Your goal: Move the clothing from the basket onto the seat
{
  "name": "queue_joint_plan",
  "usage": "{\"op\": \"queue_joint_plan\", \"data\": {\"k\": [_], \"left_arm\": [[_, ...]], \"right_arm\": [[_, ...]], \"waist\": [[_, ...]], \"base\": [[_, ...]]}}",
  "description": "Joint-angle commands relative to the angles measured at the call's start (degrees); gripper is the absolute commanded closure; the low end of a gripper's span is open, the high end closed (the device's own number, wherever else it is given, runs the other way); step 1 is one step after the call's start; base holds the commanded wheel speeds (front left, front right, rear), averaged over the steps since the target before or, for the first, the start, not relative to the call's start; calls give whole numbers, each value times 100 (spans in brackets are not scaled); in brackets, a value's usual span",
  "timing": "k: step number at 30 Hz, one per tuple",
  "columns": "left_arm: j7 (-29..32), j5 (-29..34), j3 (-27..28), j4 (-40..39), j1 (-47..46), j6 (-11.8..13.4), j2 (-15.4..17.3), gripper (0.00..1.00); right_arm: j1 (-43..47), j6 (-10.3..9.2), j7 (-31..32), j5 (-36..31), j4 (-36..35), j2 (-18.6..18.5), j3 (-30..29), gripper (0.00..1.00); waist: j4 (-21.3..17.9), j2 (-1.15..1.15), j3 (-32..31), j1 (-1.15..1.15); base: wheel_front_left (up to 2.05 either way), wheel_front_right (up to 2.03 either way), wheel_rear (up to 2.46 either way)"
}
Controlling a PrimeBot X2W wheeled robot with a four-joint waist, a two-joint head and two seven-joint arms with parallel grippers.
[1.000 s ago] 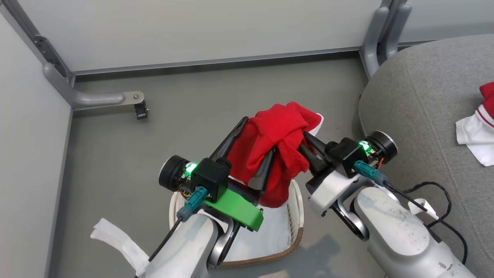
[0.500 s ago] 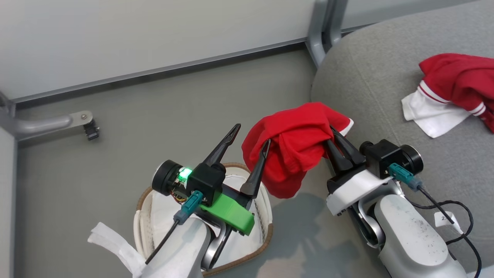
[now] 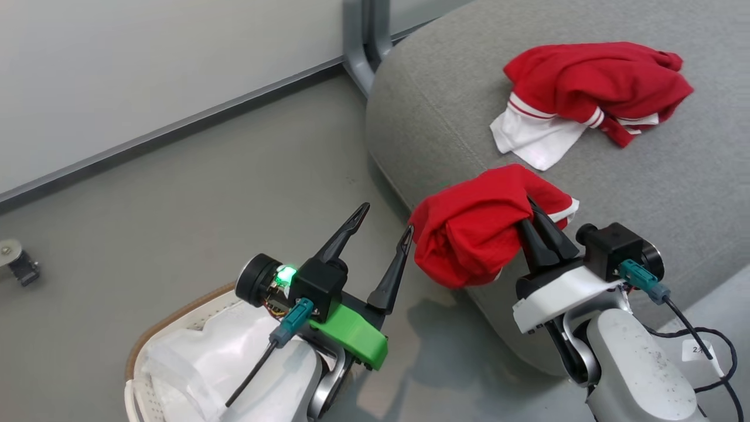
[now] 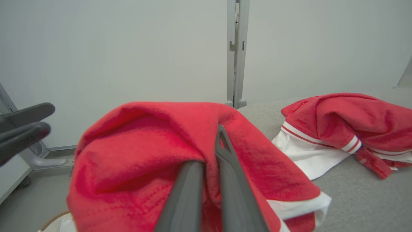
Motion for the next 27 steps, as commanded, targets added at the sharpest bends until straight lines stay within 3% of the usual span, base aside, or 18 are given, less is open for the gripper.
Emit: {"op": "queue_joint_plan", "data": {"k": [1,12,19,27], "left_arm": [[-20,-68,-13,-2,84,-22,25,0],[-20,-136,-317,123,-165,-101,29,0],[-20,22,-224,310,-251,-68,29,0],[-20,345,-138,533,-519,-139,83,0]], "right_arm": [[87,-8,-15,18,-55,-3,-81,100],[71,-8,-15,-159,-215,-374,-687,100],[-1052,-8,-14,-405,166,-915,-688,100],[-2729,-8,-14,-848,1046,-1773,-1181,100]], "waist": [[-548,0,33,0],[-686,0,223,0],[-675,0,595,0],[-274,0,1377,0]], "base": [[0,0,0],[0,0,0],[0,0,0],[0,0,0]]}}
